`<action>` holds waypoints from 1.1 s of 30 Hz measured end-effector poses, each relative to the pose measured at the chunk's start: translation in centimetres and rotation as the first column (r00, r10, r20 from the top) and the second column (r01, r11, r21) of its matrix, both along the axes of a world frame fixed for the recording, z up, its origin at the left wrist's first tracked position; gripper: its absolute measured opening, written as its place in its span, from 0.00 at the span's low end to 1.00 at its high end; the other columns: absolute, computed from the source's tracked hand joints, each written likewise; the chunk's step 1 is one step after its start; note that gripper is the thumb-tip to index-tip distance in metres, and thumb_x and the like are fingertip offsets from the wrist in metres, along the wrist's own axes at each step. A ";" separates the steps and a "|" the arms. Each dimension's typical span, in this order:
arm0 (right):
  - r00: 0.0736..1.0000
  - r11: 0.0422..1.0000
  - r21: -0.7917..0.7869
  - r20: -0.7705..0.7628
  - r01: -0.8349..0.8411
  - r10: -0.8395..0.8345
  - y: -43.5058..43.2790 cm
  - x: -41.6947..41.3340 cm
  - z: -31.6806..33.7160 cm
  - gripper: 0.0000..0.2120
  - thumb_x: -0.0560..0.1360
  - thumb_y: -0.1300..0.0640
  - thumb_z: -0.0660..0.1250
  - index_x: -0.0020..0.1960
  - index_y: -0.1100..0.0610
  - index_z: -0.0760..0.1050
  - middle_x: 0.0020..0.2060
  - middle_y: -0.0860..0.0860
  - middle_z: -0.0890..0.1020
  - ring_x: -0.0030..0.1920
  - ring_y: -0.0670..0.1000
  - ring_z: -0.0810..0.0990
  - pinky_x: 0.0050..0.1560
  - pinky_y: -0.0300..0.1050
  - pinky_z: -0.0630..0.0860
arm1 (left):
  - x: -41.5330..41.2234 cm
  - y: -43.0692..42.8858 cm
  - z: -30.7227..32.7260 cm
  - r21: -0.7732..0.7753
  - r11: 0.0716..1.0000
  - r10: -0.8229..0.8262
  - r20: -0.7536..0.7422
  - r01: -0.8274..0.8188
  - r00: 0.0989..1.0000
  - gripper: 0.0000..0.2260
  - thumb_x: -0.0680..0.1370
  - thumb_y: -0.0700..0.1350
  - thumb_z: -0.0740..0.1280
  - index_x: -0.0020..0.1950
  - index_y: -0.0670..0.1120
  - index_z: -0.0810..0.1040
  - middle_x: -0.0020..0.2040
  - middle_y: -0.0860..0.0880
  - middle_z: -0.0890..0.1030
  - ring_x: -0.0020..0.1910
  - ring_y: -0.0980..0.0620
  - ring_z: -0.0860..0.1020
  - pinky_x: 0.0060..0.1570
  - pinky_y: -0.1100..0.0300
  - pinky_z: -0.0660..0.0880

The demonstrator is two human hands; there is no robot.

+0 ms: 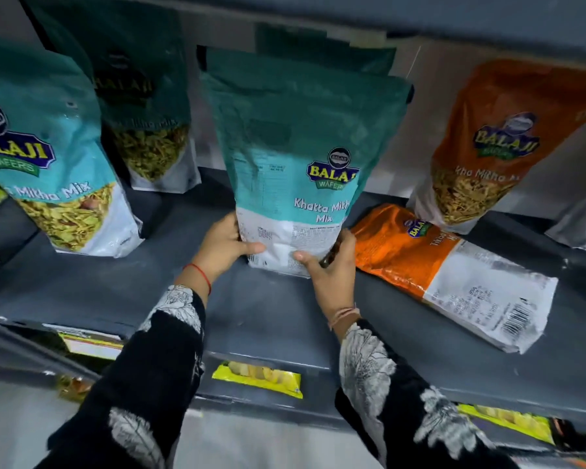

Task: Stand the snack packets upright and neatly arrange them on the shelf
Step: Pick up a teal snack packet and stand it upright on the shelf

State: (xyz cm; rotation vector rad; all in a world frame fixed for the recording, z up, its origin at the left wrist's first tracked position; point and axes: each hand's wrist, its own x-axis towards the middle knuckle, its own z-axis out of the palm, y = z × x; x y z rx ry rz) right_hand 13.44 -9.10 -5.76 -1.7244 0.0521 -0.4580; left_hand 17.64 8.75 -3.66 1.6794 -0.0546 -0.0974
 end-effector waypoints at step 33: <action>0.953 0.975 -0.052 -0.229 -0.216 0.199 -0.7 -1.1 0.5 0.31 0.68 0.71 0.69 0.68 0.63 0.62 0.62 0.59 0.76 0.62 0.55 0.75 0.65 0.54 0.72 | -3.5 -1.5 -4.2 0.022 0.973 0.227 0.130 -0.232 0.965 0.36 0.63 0.32 0.74 0.67 0.44 0.64 0.62 0.48 0.74 0.59 0.53 0.74 0.49 0.75 0.72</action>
